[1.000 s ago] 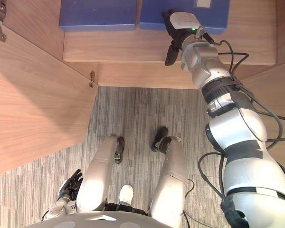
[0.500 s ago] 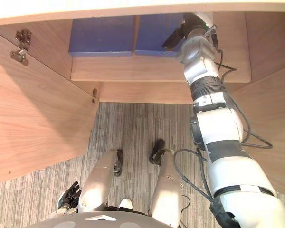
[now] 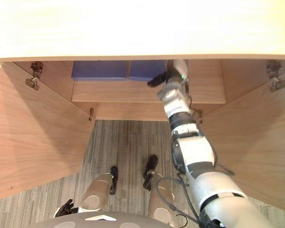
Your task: Walk over to the cabinet, pick up the folder, carry it to the office cabinet, place the folder inside the office cabinet, then close the office cabinet door
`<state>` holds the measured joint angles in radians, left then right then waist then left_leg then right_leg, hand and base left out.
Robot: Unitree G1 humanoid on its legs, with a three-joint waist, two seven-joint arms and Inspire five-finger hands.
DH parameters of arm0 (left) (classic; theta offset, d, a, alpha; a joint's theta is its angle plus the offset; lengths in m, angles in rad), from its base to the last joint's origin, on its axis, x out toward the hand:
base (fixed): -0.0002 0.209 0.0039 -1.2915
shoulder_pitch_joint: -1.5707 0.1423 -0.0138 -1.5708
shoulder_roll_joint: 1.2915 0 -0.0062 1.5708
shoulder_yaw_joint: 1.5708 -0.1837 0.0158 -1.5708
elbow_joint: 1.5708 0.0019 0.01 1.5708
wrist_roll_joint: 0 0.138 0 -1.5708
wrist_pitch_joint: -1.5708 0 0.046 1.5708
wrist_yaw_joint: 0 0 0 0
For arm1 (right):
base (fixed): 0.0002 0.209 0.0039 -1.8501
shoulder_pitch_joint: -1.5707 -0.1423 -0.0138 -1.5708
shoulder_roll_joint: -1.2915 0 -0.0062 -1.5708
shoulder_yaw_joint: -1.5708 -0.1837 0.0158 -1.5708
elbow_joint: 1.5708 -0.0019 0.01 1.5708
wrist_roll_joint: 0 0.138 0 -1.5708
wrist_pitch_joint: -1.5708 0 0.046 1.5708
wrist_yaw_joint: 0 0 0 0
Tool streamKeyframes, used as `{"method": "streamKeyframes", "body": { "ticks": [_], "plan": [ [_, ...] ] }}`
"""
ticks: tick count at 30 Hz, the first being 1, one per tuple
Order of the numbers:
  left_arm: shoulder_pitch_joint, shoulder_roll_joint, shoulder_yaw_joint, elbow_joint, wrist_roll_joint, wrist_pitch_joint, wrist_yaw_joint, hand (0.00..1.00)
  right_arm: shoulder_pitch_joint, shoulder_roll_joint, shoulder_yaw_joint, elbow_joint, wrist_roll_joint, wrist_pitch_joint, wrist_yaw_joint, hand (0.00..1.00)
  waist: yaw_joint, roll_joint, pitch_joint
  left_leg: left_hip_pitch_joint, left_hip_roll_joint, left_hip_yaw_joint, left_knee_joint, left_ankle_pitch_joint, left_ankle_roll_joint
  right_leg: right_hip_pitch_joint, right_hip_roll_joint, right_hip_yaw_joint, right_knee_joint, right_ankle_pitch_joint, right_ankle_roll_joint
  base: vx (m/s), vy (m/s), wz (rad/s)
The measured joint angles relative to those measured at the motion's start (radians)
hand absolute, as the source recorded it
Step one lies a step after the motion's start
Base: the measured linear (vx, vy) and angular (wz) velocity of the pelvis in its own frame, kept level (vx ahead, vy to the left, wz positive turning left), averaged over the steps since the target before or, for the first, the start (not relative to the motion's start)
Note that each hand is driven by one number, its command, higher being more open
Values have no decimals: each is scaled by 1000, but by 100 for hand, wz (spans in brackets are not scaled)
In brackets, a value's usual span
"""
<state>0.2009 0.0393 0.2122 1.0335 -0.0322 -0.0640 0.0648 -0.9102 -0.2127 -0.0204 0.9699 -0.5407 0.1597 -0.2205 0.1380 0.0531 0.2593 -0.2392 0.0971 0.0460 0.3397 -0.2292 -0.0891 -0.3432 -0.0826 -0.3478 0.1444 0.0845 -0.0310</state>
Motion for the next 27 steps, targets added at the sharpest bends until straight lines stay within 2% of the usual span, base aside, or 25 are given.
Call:
{"method": "streamKeyframes", "body": {
  "ticks": [2, 3, 5, 7, 8, 11, 13, 17, 21, 24, 27],
  "plan": [
    [0, 8, 14, 17, 45, 3, 1, 100, 77, 13, -11, 19, 17, -3, 8, 100, -5, -14, -9, 42, -14, 1, -66, 27, 4, 58, 8, 1, -101, 51, 7, 31, 95, 3],
    [1, 17, 33, 29, 85, 5, 2, 100, 147, 21, -11, 44, 50, -22, 14, 100, -5, -33, -32, 61, -27, 9, -103, 43, 10, 85, 10, 16, -169, 90, 15, 30, 161, -5],
    [1, 24, 55, 42, 124, 13, 14, 100, 230, 35, -11, 59, 96, -35, 25, 100, -8, -60, -52, 76, -40, 17, -125, 50, 13, 109, 9, 35, -221, 120, 26, 19, 197, -14],
    [1, 38, 85, 57, 137, 23, 20, 100, 311, 54, -12, 60, 128, -39, 32, 100, -11, -84, -67, 92, -48, 27, -133, 51, 14, 115, 4, 60, -222, 124, 30, -5, 210, -18],
    [2, 40, 123, 71, 161, 26, 19, 100, 379, 75, -9, 58, 145, -45, 41, 100, -21, -107, -85, 98, -52, 37, -135, 50, 15, 116, 1, 78, -222, 125, 32, -19, 174, -16],
    [6, 48, 185, 94, 166, 39, 20, 100, 513, 121, -9, 28, 175, -66, 52, 100, -36, -136, -113, 113, -54, 47, -135, 42, 22, 130, 2, 93, -223, 125, 34, -23, 121, -12],
    [10, 46, 223, 100, 175, 57, 20, 100, 609, 145, -9, -5, 204, -73, 63, 100, -37, -146, -133, 130, -53, 60, -136, 35, 25, 139, 5, 111, -224, 122, 37, -28, 122, -17],
    [32, 37, 262, 100, 210, 70, 22, 100, 783, 191, -57, -12, 244, -86, 67, 100, -55, -147, -177, 163, -53, 70, -154, 32, 24, 161, 7, 126, -225, 107, 48, -14, 76, -9],
    [42, 21, 274, 109, 216, 75, 33, 100, 917, 226, -186, 73, 335, -111, 66, 100, -63, -136, -200, 213, -51, 79, -179, 32, 23, 193, 12, 135, -229, 96, 53, -2, 57, -8],
    [43, 21, 261, 125, 234, 95, 37, 100, 936, 244, -419, 170, 487, -124, 80, 100, -74, -123, -228, 242, -55, 93, -203, 33, 24, 204, 13, 150, -229, 92, 60, -2, 60, -12],
    [44, 29, 232, 162, 231, 110, 37, 100, 948, 243, -510, 196, 625, -125, 84, 100, -86, -111, -255, 267, -55, 94, -224, 35, 25, 221, 13, 149, -229, 84, 70, 13, 57, 1]
  ]
}}
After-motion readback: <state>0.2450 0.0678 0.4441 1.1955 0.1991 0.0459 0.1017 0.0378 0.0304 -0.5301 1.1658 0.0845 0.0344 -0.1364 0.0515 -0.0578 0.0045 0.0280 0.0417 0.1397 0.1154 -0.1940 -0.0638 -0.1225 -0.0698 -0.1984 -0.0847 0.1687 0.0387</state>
